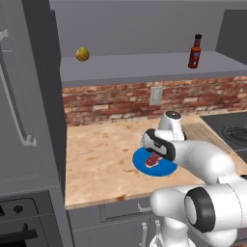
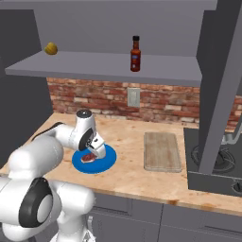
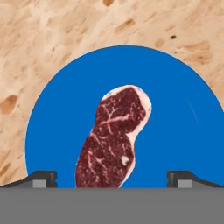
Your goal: Pick the steak from the plate and place it on the cutting board. Then pick the condiment bottle from the cabinet and place it next to the cutting board.
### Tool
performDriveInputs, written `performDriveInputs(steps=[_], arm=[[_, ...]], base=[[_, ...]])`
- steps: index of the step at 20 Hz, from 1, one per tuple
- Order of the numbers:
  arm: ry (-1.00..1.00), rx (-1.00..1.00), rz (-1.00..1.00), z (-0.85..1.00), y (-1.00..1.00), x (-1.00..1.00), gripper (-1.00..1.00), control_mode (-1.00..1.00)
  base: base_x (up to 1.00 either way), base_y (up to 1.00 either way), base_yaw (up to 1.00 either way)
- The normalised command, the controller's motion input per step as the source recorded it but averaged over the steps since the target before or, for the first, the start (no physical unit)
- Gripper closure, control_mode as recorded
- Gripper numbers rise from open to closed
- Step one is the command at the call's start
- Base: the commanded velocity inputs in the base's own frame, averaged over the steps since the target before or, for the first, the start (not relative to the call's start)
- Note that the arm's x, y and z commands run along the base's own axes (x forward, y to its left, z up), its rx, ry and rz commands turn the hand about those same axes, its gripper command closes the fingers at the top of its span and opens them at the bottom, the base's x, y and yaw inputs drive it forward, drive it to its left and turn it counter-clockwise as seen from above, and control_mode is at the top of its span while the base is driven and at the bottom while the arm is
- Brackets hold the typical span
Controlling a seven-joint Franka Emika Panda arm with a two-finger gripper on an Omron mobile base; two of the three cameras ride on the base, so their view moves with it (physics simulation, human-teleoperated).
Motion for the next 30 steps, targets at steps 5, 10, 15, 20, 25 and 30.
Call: performDriveInputs(steps=[5, 10, 15, 20, 25, 30], arm=[[0.02, 0.00, 0.00, -0.13, 0.00, 0.02, -1.00, -1.00], [0.02, 0.00, 0.00, -0.13, 0.00, 0.02, -1.00, -1.00], [0.02, 0.00, 0.00, -0.13, 0.00, 0.04, -1.00, -1.00], [0.02, -0.01, 0.00, -0.10, 0.00, 0.07, -1.00, -1.00], [0.03, -0.02, 0.00, -0.06, 0.00, 0.08, -1.00, -1.00], [0.02, -0.01, 0.00, -0.08, 0.00, 0.09, -1.00, -1.00]], base=[[0.00, 0.00, 0.00], [0.00, 0.00, 0.00], [0.00, 0.00, 0.00], [0.00, 0.00, 0.00], [0.00, 0.00, 0.00], [0.00, 0.00, 0.00]])
